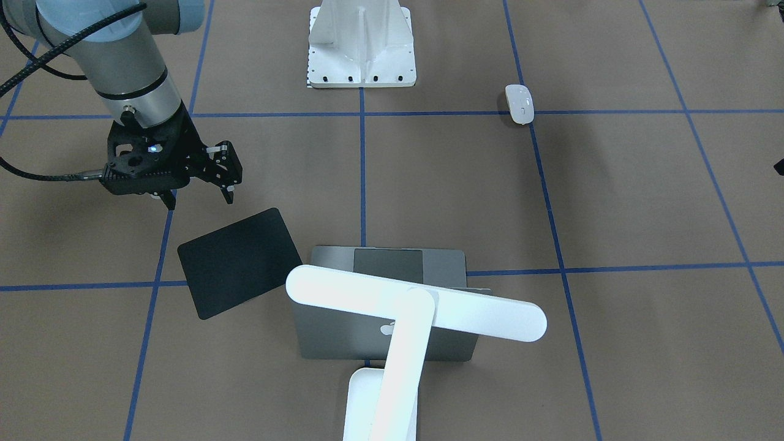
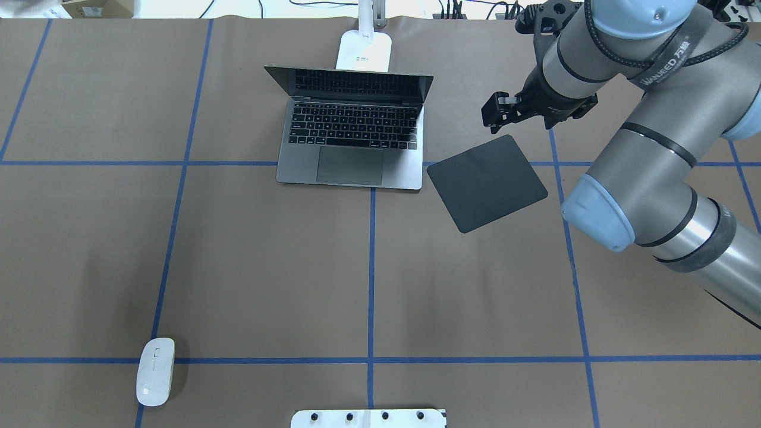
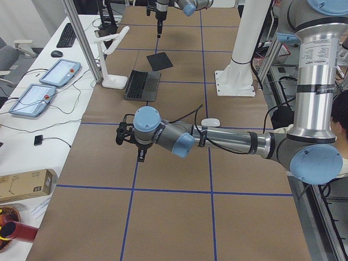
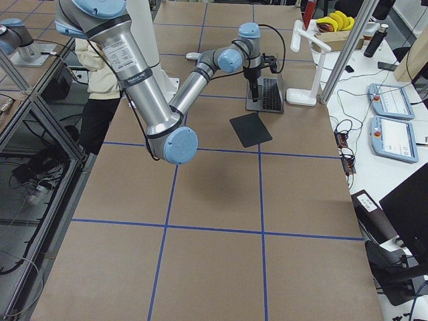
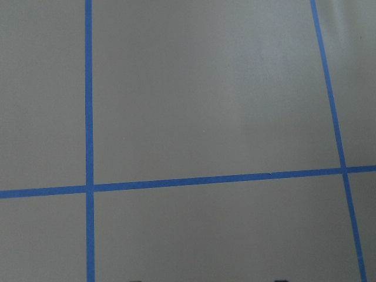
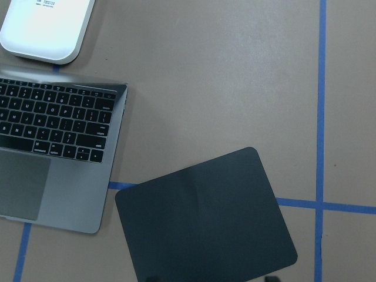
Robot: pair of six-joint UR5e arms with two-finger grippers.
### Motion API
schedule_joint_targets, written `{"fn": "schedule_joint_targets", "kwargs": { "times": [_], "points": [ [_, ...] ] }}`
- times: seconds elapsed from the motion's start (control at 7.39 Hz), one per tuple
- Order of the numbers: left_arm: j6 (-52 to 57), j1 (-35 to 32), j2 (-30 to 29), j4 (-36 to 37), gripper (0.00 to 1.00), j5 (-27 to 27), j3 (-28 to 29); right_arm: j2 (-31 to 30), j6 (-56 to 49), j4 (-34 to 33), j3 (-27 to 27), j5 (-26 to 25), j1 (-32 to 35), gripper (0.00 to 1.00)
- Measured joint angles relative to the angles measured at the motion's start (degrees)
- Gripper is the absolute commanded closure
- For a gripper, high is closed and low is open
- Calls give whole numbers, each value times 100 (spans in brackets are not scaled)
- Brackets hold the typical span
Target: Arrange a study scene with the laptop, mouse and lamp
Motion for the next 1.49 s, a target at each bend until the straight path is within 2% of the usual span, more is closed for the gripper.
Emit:
{"fn": "schedule_joint_targets", "kwargs": {
  "times": [0.41,0.68,1.08,1.49],
  "points": [
    [-676,130,-75,225,8,67,-150,-303,-148,8,7,34,-33,0],
    [-1306,509,-37,245,6,147,-460,-683,-368,15,81,47,-39,0],
    [-2440,1355,146,243,5,391,-1081,-1690,-1151,42,381,73,-7,0],
    [-3654,2309,505,11,4,884,-1660,-2680,-2572,52,498,248,313,0]
  ]
}}
